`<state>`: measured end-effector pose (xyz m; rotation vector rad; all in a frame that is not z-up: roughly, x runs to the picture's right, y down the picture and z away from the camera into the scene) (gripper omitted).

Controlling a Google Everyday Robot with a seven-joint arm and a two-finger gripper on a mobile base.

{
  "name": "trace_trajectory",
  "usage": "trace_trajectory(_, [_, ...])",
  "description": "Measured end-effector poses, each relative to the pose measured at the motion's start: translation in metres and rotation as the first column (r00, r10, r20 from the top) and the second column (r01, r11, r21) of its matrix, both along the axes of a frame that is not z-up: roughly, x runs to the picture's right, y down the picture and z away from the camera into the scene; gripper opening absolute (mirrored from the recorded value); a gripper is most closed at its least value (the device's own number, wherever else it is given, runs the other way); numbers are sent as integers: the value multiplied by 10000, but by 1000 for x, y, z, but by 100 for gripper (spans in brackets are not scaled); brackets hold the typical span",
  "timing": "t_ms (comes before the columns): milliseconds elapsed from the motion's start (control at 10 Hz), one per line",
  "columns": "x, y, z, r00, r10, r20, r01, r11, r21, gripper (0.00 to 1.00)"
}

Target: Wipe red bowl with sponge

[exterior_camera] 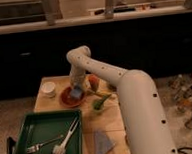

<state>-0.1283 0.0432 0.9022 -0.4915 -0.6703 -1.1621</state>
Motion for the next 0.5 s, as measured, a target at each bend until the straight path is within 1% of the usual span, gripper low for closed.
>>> trace_trajectory(200, [-16, 3, 0, 9973, -560, 464, 560, 9984, 25, 0])
trace_trajectory(500, [-30, 13, 0, 9883, -1197, 941, 1212, 9926, -109, 0])
